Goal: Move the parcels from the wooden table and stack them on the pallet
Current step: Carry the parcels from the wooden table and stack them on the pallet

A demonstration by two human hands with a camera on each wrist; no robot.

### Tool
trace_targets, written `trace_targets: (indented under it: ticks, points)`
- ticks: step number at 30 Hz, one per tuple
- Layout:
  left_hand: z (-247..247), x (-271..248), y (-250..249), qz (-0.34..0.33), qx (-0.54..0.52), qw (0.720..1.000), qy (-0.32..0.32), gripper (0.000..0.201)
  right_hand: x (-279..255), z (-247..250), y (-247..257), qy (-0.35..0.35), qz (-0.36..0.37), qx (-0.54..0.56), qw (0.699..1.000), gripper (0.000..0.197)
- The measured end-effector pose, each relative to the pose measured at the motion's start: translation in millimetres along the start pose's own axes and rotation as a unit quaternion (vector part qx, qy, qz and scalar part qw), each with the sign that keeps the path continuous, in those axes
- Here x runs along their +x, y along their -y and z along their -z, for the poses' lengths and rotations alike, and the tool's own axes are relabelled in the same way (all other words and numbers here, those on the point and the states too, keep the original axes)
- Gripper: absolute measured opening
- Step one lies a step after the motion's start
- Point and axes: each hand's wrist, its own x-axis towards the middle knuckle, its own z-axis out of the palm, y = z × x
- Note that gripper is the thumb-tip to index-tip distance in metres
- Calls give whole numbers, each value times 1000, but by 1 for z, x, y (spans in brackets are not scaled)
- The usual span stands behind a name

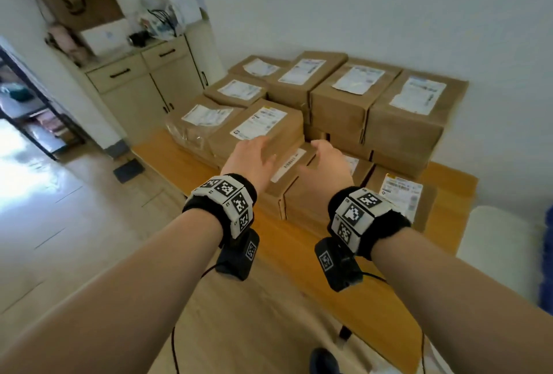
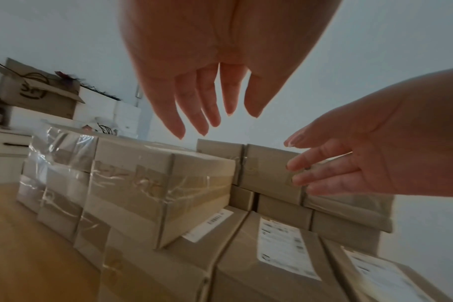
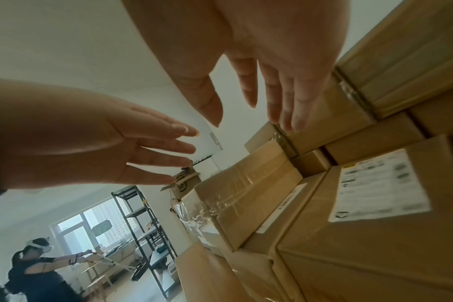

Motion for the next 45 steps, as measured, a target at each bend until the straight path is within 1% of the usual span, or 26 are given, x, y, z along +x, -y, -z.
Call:
trace_targets:
  ticks: [3, 7, 9, 11, 13, 17, 22, 26, 31, 35, 38, 40, 45]
  points:
    - [8, 30, 17, 25, 6, 1000, -3, 48, 30, -20, 11, 17, -2, 11, 1000, 57]
    - [15, 59, 40, 58, 40, 998, -4, 51, 52, -43, 21, 46, -31, 11, 998, 60]
    - [19, 73, 50, 63, 53, 997, 0, 54, 58, -55, 27, 41, -52, 24, 998, 59]
    - [23, 89, 61, 63, 64, 996, 10, 56, 65, -67, 32, 27, -72, 39, 996, 63]
    - [25, 104, 71, 50, 86, 995, 28, 58, 72, -77, 37, 13, -93, 41, 995, 66]
    - [25, 127, 86, -8, 108, 991, 80, 60, 79, -96, 49, -22, -163, 53, 985, 64]
    - [28, 143, 101, -90, 99, 986, 98, 54, 81, -123, 62, -74, -208, 89, 971, 64]
    - [35, 142, 105, -108, 77, 984, 114, 50, 75, -130, 70, -112, -237, 109, 959, 61]
    - [37, 135, 108, -121, 59, 982, 136, 54, 61, -129, 71, -142, -247, 114, 952, 62]
    - [40, 117, 98, -128, 0, 982, 142, 52, 47, -122, 68, -171, -248, 127, 945, 56]
    - [42, 100, 84, -141, -40, 981, 130, 49, 34, -109, 66, -189, -231, 141, 944, 50]
    - [42, 88, 74, -147, -56, 980, 125, 50, 23, -97, 63, -203, -220, 147, 943, 49]
    - [29, 47, 37, -173, -81, 976, 108, 54, -14, -54, 44, -224, -190, 154, 943, 53]
